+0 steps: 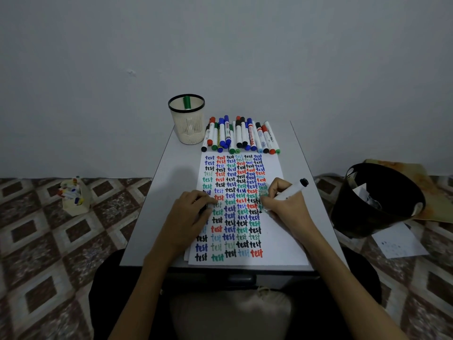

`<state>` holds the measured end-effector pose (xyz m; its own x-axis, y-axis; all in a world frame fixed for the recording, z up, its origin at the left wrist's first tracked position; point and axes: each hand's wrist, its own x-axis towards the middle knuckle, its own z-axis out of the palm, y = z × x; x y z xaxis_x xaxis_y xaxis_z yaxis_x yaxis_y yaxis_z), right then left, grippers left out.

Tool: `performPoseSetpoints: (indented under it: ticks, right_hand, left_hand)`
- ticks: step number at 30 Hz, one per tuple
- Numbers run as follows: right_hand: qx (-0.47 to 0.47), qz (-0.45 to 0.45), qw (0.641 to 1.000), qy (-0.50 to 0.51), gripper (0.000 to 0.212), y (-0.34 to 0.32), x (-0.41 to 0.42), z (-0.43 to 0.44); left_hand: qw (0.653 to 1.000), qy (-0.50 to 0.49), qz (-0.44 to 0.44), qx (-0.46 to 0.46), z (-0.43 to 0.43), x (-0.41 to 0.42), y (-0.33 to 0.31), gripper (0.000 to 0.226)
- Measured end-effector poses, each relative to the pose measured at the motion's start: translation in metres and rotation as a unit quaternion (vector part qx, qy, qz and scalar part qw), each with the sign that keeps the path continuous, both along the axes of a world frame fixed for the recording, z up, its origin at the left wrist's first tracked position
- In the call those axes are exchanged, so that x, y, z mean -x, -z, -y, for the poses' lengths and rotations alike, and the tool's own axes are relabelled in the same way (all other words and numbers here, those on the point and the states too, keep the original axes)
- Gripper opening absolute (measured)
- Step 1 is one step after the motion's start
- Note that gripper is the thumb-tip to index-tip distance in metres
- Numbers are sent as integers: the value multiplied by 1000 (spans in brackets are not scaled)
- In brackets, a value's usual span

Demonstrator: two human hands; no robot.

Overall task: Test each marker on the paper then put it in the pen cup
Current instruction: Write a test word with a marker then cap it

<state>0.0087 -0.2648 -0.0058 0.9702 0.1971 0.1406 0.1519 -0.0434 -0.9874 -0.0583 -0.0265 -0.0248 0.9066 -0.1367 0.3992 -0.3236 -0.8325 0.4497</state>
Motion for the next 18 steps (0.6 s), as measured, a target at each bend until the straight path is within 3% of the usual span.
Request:
performPoseSetpoints:
  ticks: [18]
  right_hand:
    - [27, 15, 999, -8, 25, -3, 2, -1]
  left_hand:
    - [1000, 3, 2, 4, -1, 0, 1, 37]
